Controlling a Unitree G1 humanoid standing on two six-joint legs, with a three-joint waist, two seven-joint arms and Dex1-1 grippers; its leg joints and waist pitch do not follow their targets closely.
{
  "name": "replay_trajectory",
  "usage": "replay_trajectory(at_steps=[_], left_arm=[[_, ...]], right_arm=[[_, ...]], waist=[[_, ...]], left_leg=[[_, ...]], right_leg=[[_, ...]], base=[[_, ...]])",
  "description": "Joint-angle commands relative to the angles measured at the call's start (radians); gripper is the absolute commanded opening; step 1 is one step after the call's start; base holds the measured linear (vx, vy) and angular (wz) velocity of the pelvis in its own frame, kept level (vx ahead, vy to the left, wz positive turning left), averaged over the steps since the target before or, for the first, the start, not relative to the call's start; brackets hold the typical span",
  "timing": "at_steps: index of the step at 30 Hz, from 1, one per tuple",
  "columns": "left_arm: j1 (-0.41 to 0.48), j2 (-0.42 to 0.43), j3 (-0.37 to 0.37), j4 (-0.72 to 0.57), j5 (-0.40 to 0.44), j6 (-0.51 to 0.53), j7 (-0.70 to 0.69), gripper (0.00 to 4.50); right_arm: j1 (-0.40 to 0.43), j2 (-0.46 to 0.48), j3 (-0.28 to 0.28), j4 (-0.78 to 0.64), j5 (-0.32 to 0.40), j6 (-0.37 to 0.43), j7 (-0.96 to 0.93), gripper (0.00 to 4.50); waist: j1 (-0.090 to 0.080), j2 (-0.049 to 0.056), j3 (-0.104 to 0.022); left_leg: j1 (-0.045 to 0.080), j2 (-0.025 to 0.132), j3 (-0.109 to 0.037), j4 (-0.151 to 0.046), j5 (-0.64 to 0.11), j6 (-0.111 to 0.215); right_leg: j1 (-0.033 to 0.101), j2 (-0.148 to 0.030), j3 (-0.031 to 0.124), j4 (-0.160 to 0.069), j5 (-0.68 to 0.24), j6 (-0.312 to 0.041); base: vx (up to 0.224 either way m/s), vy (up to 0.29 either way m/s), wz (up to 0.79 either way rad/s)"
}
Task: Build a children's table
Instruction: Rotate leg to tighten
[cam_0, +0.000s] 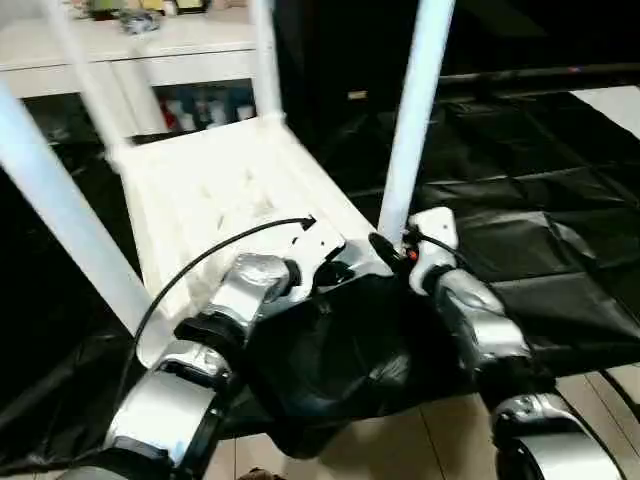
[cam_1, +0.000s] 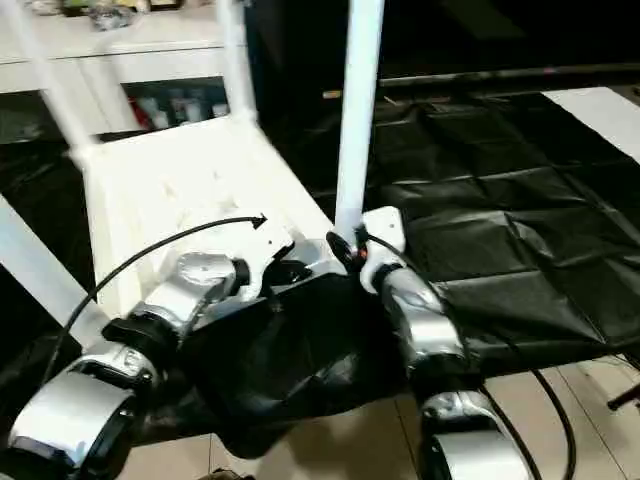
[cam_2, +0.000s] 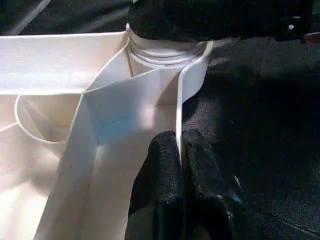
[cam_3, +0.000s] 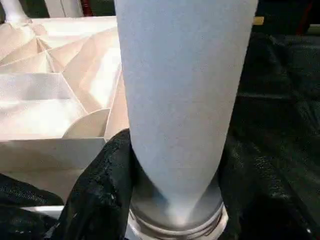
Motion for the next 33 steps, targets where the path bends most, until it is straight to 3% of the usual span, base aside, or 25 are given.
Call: replay_trajectory(at_steps=[1,7,12,13,17,21,24,28,33], left_arm=[[-0.030,-0.056,0.009,-0.012,-0.033,-0.032,0.008,0.00],[0.000,0.008,-0.010,-0.038,-0.045,-0.060,-0.152,0.00],[0.028,0.066,-0.026,-0.075,-0.060,-0.069,-0.305,0.00],[0.041,0.093,-0.037,-0.095,-0.067,-0.070,-0.381,0.00],[0.052,0.133,-0.053,-0.109,-0.066,-0.071,-0.475,0.00],[0.055,0.167,-0.062,-0.114,-0.067,-0.060,-0.541,0.00],[0.060,0.178,-0.061,-0.126,-0.068,-0.054,-0.554,0.00],[0.063,0.185,-0.057,-0.128,-0.068,-0.055,-0.559,0.00],[0.054,0.165,-0.037,-0.110,-0.067,-0.051,-0.468,0.00]], right_arm=[[0.028,0.071,0.137,0.018,-0.003,0.014,0.162,2.72],[0.030,-0.023,0.154,-0.011,0.018,-0.022,0.380,3.17],[0.025,-0.107,0.143,-0.025,0.041,-0.022,0.543,3.17],[0.023,-0.139,0.138,-0.036,0.063,-0.009,0.615,3.17],[0.016,-0.182,0.130,-0.038,0.089,0.012,0.720,3.17],[-0.001,-0.208,0.116,-0.014,0.100,0.012,0.779,2.93],[-0.003,-0.214,0.111,-0.015,0.115,0.021,0.809,2.70],[0.003,-0.210,0.114,-0.019,0.123,0.030,0.830,2.41],[0.023,-0.180,0.108,-0.016,0.108,0.024,0.755,2.27]], waist=[[-0.001,-0.023,-0.048],[0.012,-0.028,-0.054],[0.019,-0.029,-0.056],[0.020,-0.032,-0.057],[0.027,-0.026,-0.065],[0.041,-0.028,-0.070],[0.048,-0.025,-0.066],[0.054,-0.027,-0.062],[0.055,-0.029,-0.063]], left_leg=[[0.025,0.046,-0.034,-0.089,-0.413,-0.006],[0.016,0.046,-0.027,-0.078,-0.295,0.058],[0.012,0.050,-0.024,-0.071,-0.238,0.086],[0.010,0.050,-0.023,-0.069,-0.217,0.097],[0.011,0.054,-0.020,-0.058,-0.143,0.138],[0.010,0.055,-0.019,-0.050,-0.108,0.160],[0.011,0.059,-0.019,-0.053,-0.154,0.144],[0.014,0.061,-0.020,-0.061,-0.206,0.099],[0.012,0.059,-0.020,-0.060,-0.192,0.092]], right_leg=[[0.019,-0.050,0.033,-0.100,-0.333,-0.172],[0.030,-0.053,0.033,-0.091,-0.247,-0.200],[0.032,-0.051,0.030,-0.079,-0.187,-0.235],[0.035,-0.049,0.028,-0.075,-0.153,-0.244],[0.033,-0.045,0.026,-0.054,0.002,-0.294],[0.027,-0.045,0.025,-0.043,0.060,-0.313],[0.022,-0.046,0.025,-0.047,0.000,-0.306],[0.021,-0.050,0.028,-0.056,-0.084,-0.281],[0.021,-0.051,0.029,-0.053,-0.062,-0.277]], base=[[0.000,0.000,0.00],[0.000,0.000,0.00],[0.000,0.000,0.00],[0.000,0.000,0.00],[0.000,0.000,0.00],[0.000,0.000,0.00],[0.000,0.000,0.00],[0.000,0.000,0.00],[0.000,0.000,0.00]])
